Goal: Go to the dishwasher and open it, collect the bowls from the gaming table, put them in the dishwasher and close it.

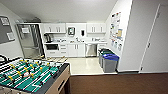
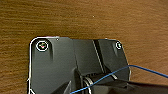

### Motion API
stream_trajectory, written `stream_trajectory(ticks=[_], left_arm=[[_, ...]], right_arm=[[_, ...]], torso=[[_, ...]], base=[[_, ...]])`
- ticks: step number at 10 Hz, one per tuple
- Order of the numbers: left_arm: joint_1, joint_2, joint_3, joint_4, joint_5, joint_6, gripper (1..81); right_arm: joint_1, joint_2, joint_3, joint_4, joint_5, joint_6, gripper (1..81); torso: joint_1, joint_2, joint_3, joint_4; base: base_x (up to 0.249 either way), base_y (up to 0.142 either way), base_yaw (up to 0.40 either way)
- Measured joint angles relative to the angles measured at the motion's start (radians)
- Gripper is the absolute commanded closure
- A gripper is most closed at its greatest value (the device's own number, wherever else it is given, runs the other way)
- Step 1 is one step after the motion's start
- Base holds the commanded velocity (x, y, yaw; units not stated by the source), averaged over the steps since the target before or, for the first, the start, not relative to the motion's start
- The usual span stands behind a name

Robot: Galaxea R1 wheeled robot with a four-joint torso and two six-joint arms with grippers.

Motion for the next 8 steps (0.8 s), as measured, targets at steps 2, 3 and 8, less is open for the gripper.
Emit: stream_trajectory(ticks=[2, 3, 8], left_arm=[[0.002, 0.0, 0.0, 0.0, 0.0, 0.0, 1.0], [0.002, 0.0, 0.0, 0.0, 0.0, 0.0, 1.0], [0.003, 0.0, 0.0, 0.0, -0.002, 0.0, 1.0]], right_arm=[[-0.003, 0.0, 0.0, 0.0, -0.002, 0.0, 1.0], [0.0, 0.0, 0.0, 0.0, -0.002, 0.0, 1.0], [0.0, 0.001, 0.0, 0.0, -0.002, 0.0, 1.0]], torso=[[0.0, 0.0, 0.0, 0.0], [0.0, 0.0, 0.0, 0.0], [0.0, 0.0, 0.0, 0.0]], base=[[0.152, 0.0, 0.0], [0.157, 0.0, 0.0], [0.17, 0.0, 0.0]])
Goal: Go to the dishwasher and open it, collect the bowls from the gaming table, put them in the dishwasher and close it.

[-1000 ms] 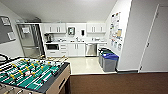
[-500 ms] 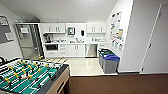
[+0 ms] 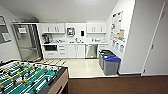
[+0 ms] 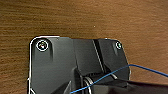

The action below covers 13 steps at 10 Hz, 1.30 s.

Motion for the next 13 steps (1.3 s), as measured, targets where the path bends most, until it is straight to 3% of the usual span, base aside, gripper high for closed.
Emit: stream_trajectory(ticks=[13], left_arm=[[0.0, 0.006, -0.001, 0.0, -0.002, 0.0, 1.0]], right_arm=[[0.001, 0.009, -0.008, -0.012, 0.0, 0.0, 1.0]], torso=[[0.0, 0.0, 0.0, 0.0]], base=[[0.189, 0.0, 0.0]])
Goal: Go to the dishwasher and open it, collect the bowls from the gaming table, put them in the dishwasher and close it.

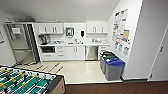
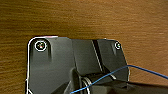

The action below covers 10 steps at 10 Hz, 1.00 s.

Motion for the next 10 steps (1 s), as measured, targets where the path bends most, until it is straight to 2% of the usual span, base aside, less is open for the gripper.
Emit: stream_trajectory(ticks=[10], left_arm=[[0.003, -0.001, 0.0, 0.0, 0.0, 0.0, 1.0]], right_arm=[[0.003, 0.001, -0.001, -0.003, 0.0, 0.0, 1.0]], torso=[[0.0, 0.0, 0.0, 0.0]], base=[[0.193, 0.0, 0.0]])
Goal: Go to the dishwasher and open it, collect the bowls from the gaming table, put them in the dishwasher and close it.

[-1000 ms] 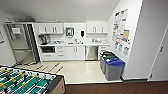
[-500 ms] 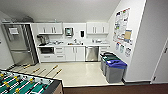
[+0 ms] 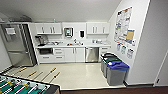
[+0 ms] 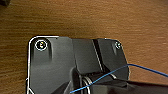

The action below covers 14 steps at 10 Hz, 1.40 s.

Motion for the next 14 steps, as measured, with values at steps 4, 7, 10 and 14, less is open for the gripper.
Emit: stream_trajectory(ticks=[4, 7, 10, 14], left_arm=[[0.004, 0.0, 0.0, 0.0, -0.003, 0.0, 1.0], [0.006, 0.0, 0.0, 0.0, -0.003, 0.0, 1.0], [0.006, 0.003, 0.0, 0.0, -0.003, 0.0, 1.0], [0.005, 0.003, 0.0, 0.0, -0.004, 0.0, 1.0]], right_arm=[[0.001, 0.005, -0.007, -0.013, -0.001, 0.0, 1.0], [0.001, 0.011, -0.014, -0.013, -0.001, 0.0, 1.0], [0.003, 0.011, -0.022, -0.013, 0.0, 0.0, 1.0], [0.003, 0.017, -0.026, -0.013, 0.0, 0.0, 1.0]], torso=[[0.0, 0.0, 0.0, 0.0], [0.0, 0.0, 0.0, 0.0], [0.0, 0.0, 0.0, 0.0], [0.0, 0.0, 0.0, 0.0]], base=[[0.197, 0.0, 0.0], [0.202, 0.0, 0.0], [0.205, 0.0, 0.0], [0.206, 0.0, 0.0]])
